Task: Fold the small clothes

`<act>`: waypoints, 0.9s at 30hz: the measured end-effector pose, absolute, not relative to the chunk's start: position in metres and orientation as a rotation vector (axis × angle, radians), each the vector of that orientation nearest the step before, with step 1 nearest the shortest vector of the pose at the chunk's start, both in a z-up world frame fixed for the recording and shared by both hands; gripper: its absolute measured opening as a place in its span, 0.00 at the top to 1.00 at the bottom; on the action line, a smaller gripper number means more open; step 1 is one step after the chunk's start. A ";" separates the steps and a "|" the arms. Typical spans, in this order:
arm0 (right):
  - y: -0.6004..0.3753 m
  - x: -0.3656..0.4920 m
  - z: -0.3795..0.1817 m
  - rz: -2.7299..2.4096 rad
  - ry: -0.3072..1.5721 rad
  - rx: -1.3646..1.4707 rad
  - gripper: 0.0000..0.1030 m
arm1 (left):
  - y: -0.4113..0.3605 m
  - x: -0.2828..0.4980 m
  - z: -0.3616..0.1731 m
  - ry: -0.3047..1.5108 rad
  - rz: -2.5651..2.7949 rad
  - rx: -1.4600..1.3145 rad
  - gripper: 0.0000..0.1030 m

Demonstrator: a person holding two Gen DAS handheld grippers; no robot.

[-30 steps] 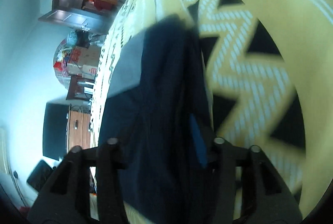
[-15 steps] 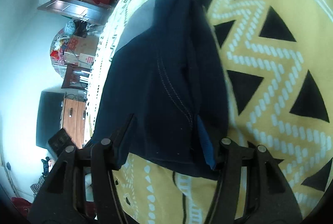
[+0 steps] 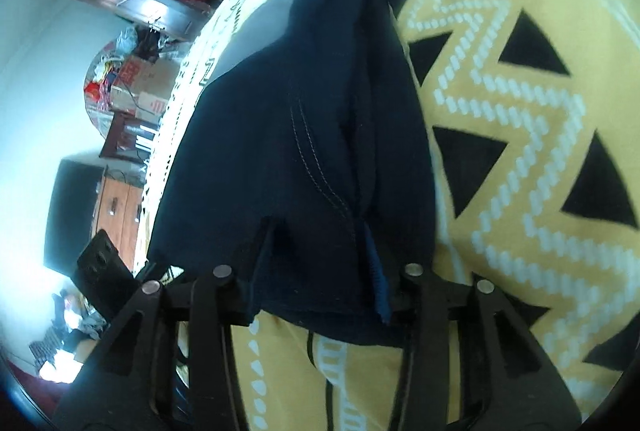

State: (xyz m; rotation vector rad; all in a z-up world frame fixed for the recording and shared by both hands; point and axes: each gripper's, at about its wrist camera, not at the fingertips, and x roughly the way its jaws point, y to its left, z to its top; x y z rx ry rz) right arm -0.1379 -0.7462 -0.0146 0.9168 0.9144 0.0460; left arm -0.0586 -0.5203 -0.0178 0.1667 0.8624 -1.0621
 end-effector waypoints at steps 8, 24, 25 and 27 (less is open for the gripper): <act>-0.744 -0.148 0.031 0.155 0.699 1.037 0.93 | -0.515 -0.050 -0.018 0.876 -1.010 0.077 0.30; -0.774 -0.170 -0.014 -0.028 0.756 1.079 0.94 | -0.527 -0.087 -0.030 0.709 -0.963 0.659 0.44; -0.775 -0.170 -0.019 -0.031 0.768 1.078 0.94 | -0.526 -0.090 -0.033 0.708 -0.989 0.662 0.47; -0.773 -0.172 -0.024 -0.036 0.787 1.070 0.94 | -0.523 -0.094 -0.032 0.734 -1.024 0.669 0.48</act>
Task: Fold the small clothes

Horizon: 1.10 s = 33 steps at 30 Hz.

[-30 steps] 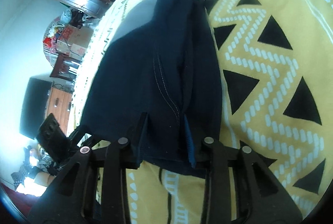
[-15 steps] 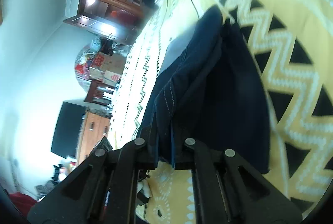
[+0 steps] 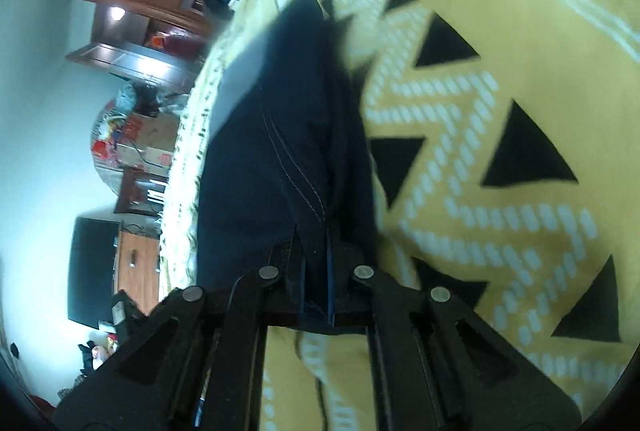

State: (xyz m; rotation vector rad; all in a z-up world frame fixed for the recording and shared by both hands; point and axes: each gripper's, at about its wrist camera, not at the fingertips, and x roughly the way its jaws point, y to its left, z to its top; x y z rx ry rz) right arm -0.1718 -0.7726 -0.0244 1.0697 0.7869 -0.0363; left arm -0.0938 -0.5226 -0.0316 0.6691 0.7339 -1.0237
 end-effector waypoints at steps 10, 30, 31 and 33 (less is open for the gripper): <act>-0.769 -0.170 0.005 0.033 0.759 1.052 0.94 | -0.483 -0.084 0.051 0.653 -1.144 0.295 0.42; -0.742 -0.197 0.053 -0.168 0.669 0.679 0.78 | -0.542 -0.018 0.038 0.760 -1.250 0.230 0.35; -0.737 -0.186 0.047 -0.144 0.695 0.661 0.84 | -0.550 -0.017 0.025 0.804 -1.259 0.251 0.35; -0.732 -0.165 0.026 -0.128 0.779 0.597 0.84 | -0.560 -0.014 -0.011 0.871 -1.236 0.319 0.34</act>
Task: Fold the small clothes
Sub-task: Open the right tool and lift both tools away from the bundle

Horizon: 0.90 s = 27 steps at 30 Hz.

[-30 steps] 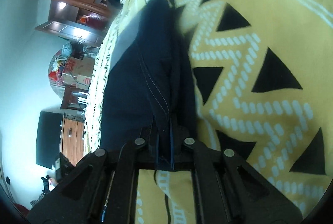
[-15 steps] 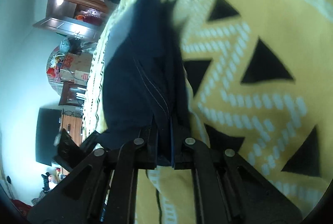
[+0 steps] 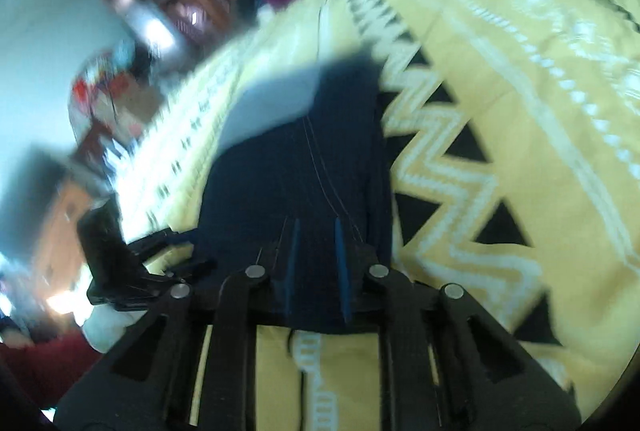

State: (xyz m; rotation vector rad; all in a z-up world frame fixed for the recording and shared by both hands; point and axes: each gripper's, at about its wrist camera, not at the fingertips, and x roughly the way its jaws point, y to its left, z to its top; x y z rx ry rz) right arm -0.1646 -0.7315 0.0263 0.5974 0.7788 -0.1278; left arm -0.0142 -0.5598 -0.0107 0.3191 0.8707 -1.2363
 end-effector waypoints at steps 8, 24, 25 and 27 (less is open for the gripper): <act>-0.718 -0.149 0.033 -0.177 0.817 0.425 0.55 | -0.543 -0.014 0.011 0.857 -1.181 0.291 0.28; -0.654 -0.210 0.048 -0.331 0.891 0.304 0.07 | -0.490 -0.049 -0.003 0.990 -0.944 0.229 0.07; -0.643 -0.213 0.040 -0.315 0.925 0.306 0.07 | -0.482 -0.051 -0.007 1.010 -0.917 0.209 0.06; -0.626 -0.219 0.026 -0.294 0.985 0.304 0.07 | -0.463 -0.054 -0.017 1.052 -0.869 0.172 0.05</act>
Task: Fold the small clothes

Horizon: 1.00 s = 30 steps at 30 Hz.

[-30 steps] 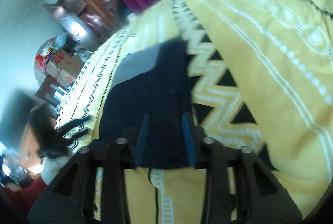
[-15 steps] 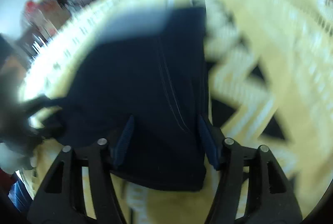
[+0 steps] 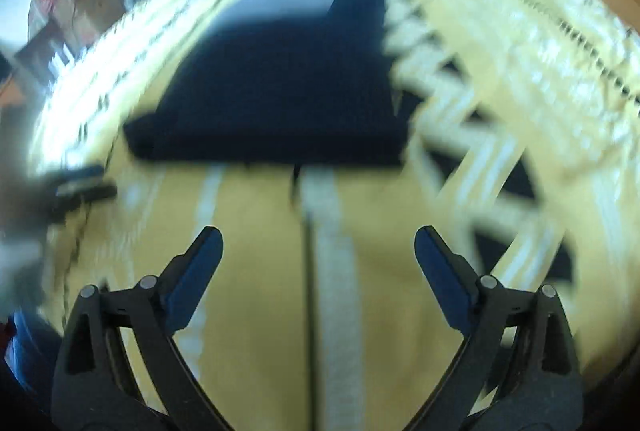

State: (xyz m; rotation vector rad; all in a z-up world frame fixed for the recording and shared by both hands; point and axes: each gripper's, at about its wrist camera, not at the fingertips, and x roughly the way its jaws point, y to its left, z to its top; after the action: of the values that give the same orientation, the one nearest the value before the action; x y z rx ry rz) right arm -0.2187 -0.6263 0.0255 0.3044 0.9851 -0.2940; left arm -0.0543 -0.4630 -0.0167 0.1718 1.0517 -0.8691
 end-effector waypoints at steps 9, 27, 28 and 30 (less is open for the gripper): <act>-0.605 -0.221 -0.008 -0.332 1.045 0.292 0.00 | -0.477 -0.076 -0.038 1.040 -0.772 0.363 0.00; -0.608 -0.213 -0.017 -0.345 1.011 0.302 0.00 | -0.476 -0.069 -0.043 0.956 -0.719 0.262 0.00; -0.608 -0.213 -0.017 -0.348 1.011 0.299 0.00 | -0.476 -0.069 -0.043 0.956 -0.720 0.261 0.00; -0.608 -0.212 -0.017 -0.349 1.009 0.298 0.00 | -0.476 -0.069 -0.043 0.954 -0.723 0.256 0.00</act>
State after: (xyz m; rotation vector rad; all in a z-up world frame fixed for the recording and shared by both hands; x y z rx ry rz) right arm -0.2125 -0.6081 -0.0168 0.2980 1.0092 -0.3488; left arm -0.0685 -0.4760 -0.0430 0.2557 0.9540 -0.7228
